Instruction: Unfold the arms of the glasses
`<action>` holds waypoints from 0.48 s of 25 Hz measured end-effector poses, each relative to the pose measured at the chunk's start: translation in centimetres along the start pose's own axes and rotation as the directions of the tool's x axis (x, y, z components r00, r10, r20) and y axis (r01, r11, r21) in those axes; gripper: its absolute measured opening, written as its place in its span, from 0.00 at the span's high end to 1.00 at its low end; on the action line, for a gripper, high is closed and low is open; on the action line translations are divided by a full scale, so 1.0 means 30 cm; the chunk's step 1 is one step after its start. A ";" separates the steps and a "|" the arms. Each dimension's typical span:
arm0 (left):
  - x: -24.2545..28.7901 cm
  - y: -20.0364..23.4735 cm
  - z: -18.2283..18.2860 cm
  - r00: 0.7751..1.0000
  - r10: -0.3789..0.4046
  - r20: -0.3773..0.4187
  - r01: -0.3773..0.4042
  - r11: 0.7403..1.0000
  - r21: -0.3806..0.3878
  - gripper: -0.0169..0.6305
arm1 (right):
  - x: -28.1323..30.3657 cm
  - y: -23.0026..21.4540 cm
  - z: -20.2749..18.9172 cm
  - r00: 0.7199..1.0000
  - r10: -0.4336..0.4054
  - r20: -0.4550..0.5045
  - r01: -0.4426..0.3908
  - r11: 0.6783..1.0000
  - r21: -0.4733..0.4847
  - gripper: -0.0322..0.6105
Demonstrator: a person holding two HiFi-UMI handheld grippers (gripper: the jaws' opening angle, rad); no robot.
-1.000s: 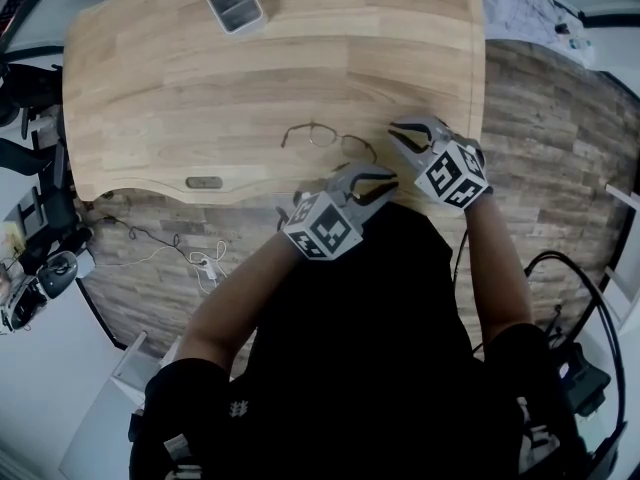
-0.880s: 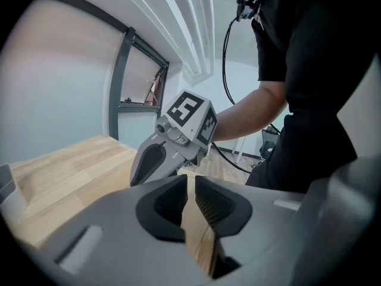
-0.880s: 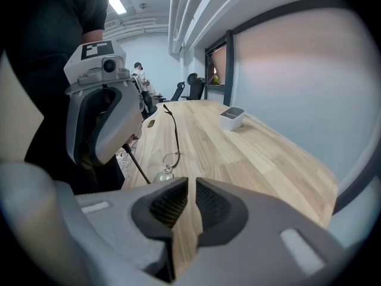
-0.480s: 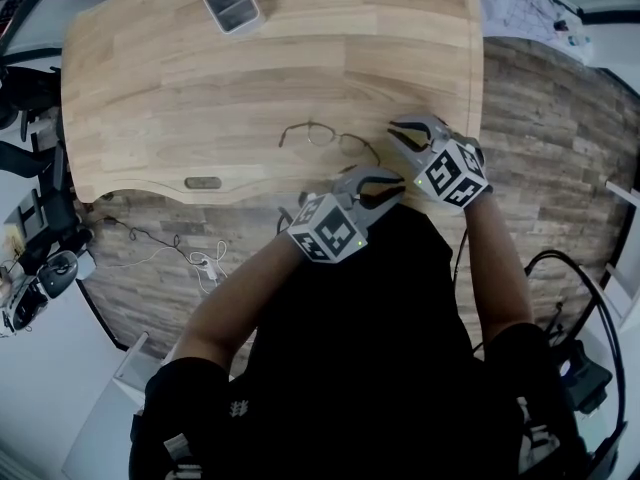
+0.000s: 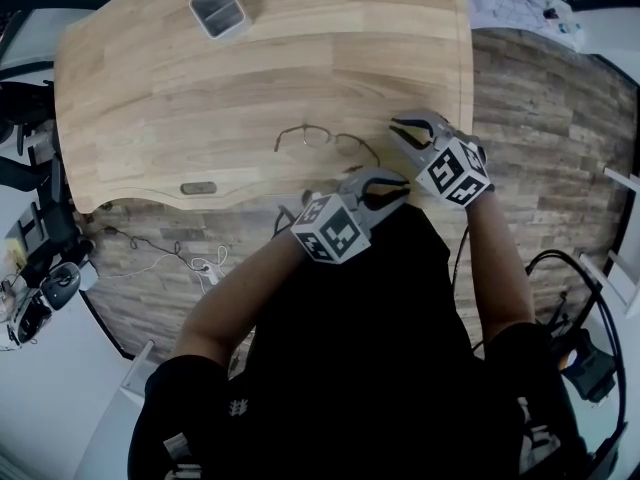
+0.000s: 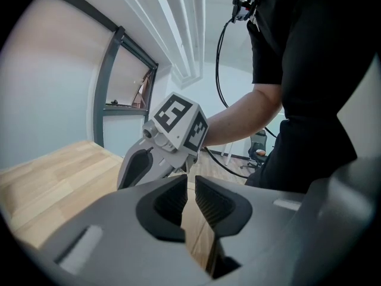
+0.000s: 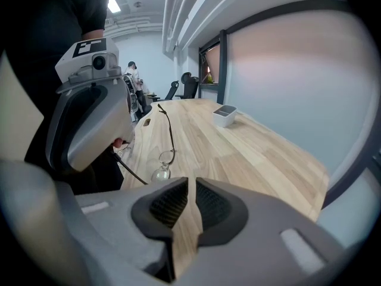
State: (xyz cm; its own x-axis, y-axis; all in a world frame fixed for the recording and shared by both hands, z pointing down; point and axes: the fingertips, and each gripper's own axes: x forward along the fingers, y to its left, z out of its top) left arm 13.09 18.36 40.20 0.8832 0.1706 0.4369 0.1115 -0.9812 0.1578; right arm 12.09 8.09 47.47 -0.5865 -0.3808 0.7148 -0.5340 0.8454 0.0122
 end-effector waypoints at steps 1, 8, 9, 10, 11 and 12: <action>-0.003 -0.002 0.004 1.000 0.002 0.003 -0.002 1.000 0.007 0.90 | -0.005 0.000 -0.005 1.000 -0.004 -0.001 0.004 1.000 0.002 0.90; -0.111 0.066 0.067 0.990 0.116 0.077 -0.117 0.993 0.010 0.90 | -0.024 -0.010 0.033 0.998 -0.051 0.034 0.051 0.999 0.002 0.90; -0.140 0.087 0.082 0.984 0.148 0.101 -0.148 0.989 -0.004 0.91 | -0.029 -0.016 0.050 0.996 -0.070 0.050 0.069 0.998 0.005 0.90; -0.172 0.112 0.099 0.974 0.184 0.129 -0.183 0.983 -0.022 0.91 | -0.035 -0.021 0.070 0.994 -0.090 0.070 0.089 0.996 0.011 0.90; -0.208 0.141 0.119 0.961 0.225 0.159 -0.221 0.974 -0.039 0.92 | -0.042 -0.026 0.092 0.990 -0.109 0.093 0.108 0.994 0.021 0.90; -0.247 0.174 0.139 0.945 0.269 0.186 -0.264 0.963 -0.050 0.92 | -0.051 -0.029 0.117 0.984 -0.126 0.122 0.123 0.992 0.034 0.90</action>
State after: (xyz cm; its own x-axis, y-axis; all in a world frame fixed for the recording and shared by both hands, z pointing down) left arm 9.03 11.59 34.11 0.9492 -0.1197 0.2910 -0.1492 -0.9855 0.0810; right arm 11.33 6.62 43.91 -0.5843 -0.5276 0.6167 -0.6228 0.7786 0.0760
